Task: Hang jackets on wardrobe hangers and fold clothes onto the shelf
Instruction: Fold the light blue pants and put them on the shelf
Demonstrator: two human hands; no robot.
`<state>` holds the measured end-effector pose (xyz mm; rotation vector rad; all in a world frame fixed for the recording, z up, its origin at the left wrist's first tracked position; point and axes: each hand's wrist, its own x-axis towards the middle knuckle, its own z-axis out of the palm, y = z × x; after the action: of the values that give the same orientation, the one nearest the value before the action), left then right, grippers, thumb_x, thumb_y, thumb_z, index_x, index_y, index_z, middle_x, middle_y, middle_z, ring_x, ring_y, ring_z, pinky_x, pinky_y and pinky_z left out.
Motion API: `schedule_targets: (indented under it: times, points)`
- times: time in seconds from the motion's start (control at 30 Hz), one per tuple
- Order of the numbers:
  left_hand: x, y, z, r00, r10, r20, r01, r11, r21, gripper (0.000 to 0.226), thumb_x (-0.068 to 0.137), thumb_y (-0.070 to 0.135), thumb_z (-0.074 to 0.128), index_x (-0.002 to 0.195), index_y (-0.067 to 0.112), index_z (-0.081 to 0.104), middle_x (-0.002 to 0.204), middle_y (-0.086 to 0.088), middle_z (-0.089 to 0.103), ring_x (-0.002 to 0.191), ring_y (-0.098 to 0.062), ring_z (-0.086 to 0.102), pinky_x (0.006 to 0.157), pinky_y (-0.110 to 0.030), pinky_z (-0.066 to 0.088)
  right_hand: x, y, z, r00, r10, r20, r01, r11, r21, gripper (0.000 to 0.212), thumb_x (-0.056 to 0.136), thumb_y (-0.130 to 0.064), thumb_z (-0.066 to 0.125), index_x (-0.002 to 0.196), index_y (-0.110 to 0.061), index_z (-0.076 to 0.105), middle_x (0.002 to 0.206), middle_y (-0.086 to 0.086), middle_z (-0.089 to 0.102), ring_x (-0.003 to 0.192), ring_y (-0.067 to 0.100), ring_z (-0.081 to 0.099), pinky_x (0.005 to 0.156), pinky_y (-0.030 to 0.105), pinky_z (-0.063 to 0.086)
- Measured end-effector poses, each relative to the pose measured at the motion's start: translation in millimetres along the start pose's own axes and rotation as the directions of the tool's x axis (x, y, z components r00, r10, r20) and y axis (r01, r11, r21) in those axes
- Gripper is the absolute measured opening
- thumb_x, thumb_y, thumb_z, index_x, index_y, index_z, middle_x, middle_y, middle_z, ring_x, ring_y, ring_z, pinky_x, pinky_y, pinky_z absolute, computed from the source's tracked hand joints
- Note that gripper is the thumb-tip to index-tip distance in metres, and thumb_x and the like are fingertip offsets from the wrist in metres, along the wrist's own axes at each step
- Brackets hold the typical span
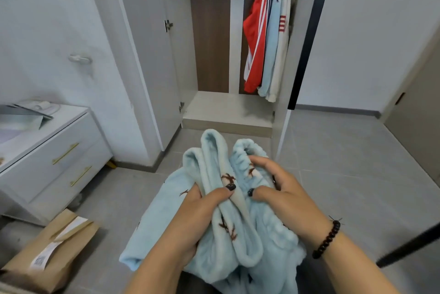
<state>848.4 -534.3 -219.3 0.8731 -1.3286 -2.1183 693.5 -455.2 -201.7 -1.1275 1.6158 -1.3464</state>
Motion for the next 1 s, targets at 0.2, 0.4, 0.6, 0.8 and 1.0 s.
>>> schedule_targets:
  times: [0.2, 0.4, 0.6, 0.8, 1.0]
  points:
    - [-5.0, -1.5, 2.5, 0.999, 0.047, -0.016, -0.044, 0.989, 0.141, 0.039, 0.08, 0.016, 0.063, 0.119, 0.019, 0.062, 0.103, -0.009, 0.073, 0.098, -0.026, 0.07, 0.093, -0.048, 0.052, 5.2, -9.8, 6.4, 0.993, -0.059, -0.099, 0.06, 0.998, 0.003, 0.051, 0.084, 0.001, 0.059, 0.114, -0.04, 0.058, 0.11, -0.02, 0.066, 0.099, -0.005, 0.062, 0.08, 0.015, 0.052]
    - [-4.1, 6.0, -7.5, 0.954, 0.177, 0.243, -0.078, 0.926, -0.369, 0.049, 0.065, 0.02, 0.06, 0.112, 0.011, 0.07, 0.098, -0.014, 0.068, 0.091, -0.028, 0.065, 0.092, -0.046, 0.05, 22.1, -39.8, 10.2, 0.997, 0.045, 0.057, -0.031, 0.97, -0.24, 0.05, 0.072, -0.056, 0.071, 0.117, -0.04, 0.055, 0.108, -0.021, 0.064, 0.096, -0.002, 0.062, 0.089, 0.025, 0.051]
    - [4.3, 31.3, -31.7, 0.896, 0.272, 0.35, -0.024, 0.818, -0.574, 0.064, 0.076, 0.014, 0.048, 0.14, 0.007, 0.048, 0.14, -0.027, 0.047, 0.127, -0.043, 0.048, 0.107, -0.055, 0.038, 54.2, -91.6, 31.1, 0.975, 0.132, 0.179, -0.01, 0.829, -0.56, 0.057, 0.071, -0.047, 0.077, 0.116, -0.026, 0.049, 0.103, -0.011, 0.059, 0.09, 0.005, 0.058, 0.074, 0.021, 0.05]
    - [-1.6, 90.0, -64.0, 0.927, 0.343, 0.15, -0.188, 0.773, -0.606, 0.058, 0.087, 0.025, 0.041, 0.143, 0.012, 0.043, 0.139, -0.022, 0.051, 0.128, -0.04, 0.05, 0.105, -0.055, 0.039, 101.6, -141.5, 64.0, 0.993, 0.071, 0.092, -0.027, 0.912, -0.41, 0.04, 0.075, -0.022, 0.072, 0.111, -0.005, 0.065, 0.11, 0.013, 0.067, 0.095, 0.021, 0.065, 0.093, 0.042, 0.053]
    - [-26.1, 110.1, -90.6, 0.762, 0.637, -0.112, -0.638, 0.769, 0.036, 0.094, 0.066, 0.054, 0.08, 0.144, 0.021, 0.04, 0.139, -0.006, 0.054, 0.128, -0.024, 0.053, 0.107, -0.05, 0.042, 144.0, -194.7, 111.3, 0.999, 0.044, 0.007, -0.042, 0.988, -0.145, 0.016, 0.076, -0.017, 0.065, 0.088, -0.02, 0.055, 0.082, 0.004, 0.054, 0.073, 0.018, 0.055, 0.072, 0.031, 0.049]
